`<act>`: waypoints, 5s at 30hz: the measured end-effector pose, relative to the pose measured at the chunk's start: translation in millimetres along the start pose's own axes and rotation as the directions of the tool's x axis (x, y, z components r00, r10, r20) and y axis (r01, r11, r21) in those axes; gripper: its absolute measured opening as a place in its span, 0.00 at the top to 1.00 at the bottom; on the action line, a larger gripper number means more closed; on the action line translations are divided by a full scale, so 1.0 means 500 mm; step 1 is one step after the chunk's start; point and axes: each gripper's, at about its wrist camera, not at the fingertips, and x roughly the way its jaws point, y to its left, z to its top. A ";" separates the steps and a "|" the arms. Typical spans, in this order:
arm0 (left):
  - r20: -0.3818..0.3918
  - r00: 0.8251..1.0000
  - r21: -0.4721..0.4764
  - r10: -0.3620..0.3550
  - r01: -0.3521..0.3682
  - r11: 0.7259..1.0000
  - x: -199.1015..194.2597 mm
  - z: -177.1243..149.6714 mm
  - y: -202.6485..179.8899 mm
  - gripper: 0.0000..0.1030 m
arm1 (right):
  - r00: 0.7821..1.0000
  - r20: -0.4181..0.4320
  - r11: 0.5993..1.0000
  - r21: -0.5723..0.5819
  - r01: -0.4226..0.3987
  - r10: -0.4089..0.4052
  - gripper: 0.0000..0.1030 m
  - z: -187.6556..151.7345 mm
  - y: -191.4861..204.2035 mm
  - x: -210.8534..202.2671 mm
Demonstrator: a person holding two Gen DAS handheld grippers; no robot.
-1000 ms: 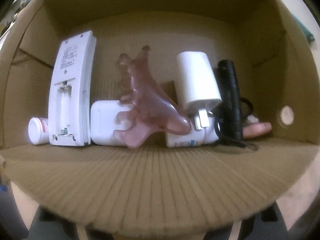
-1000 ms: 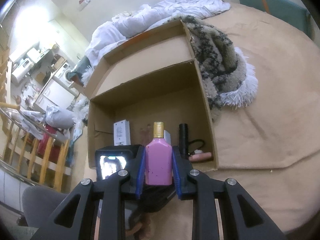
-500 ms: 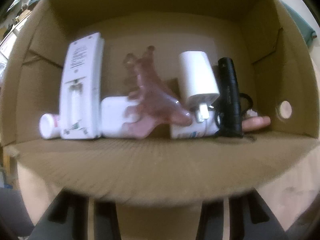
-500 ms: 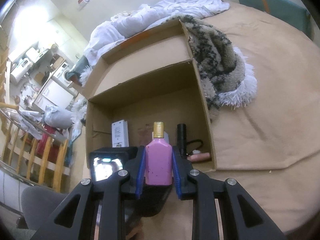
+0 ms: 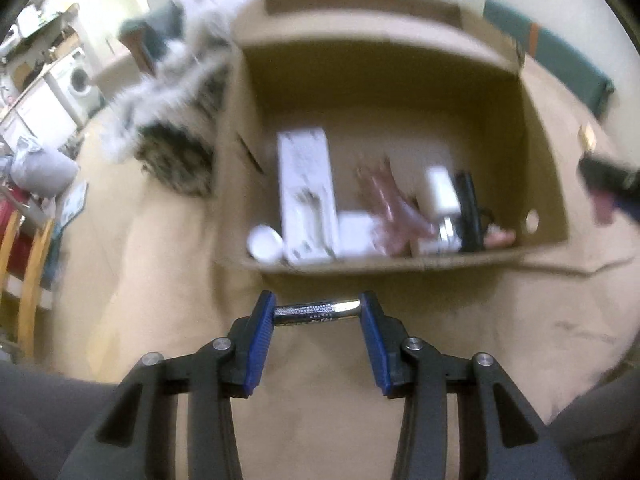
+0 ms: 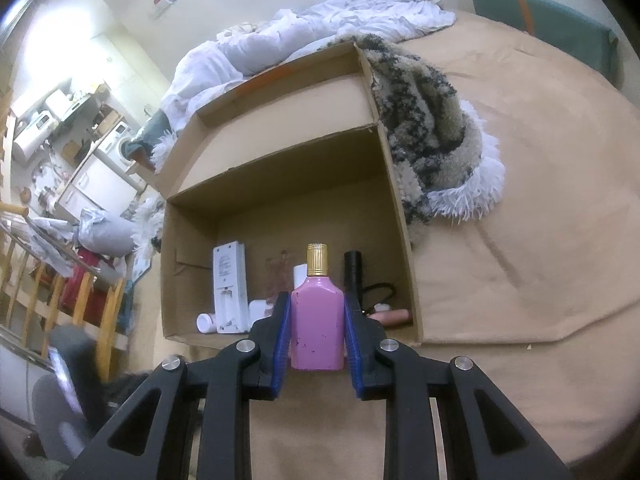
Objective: Organize rigid objects
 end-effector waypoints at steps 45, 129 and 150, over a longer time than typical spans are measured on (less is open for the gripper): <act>-0.071 0.997 0.045 0.021 -0.018 0.999 0.169 0.159 -0.046 0.62 | 0.968 -0.243 0.997 -0.037 0.062 -0.069 0.75 0.043 0.013 0.202; 0.179 0.984 -0.074 0.019 -0.006 0.997 -0.116 -0.029 0.157 0.07 | 0.980 0.136 0.983 -0.093 0.159 -0.146 0.00 -0.126 0.109 -0.011; 0.171 0.985 -0.077 0.027 -0.014 0.997 -0.109 -0.031 0.157 0.07 | 0.983 0.127 0.985 -0.102 0.143 -0.129 0.00 -0.122 0.112 -0.009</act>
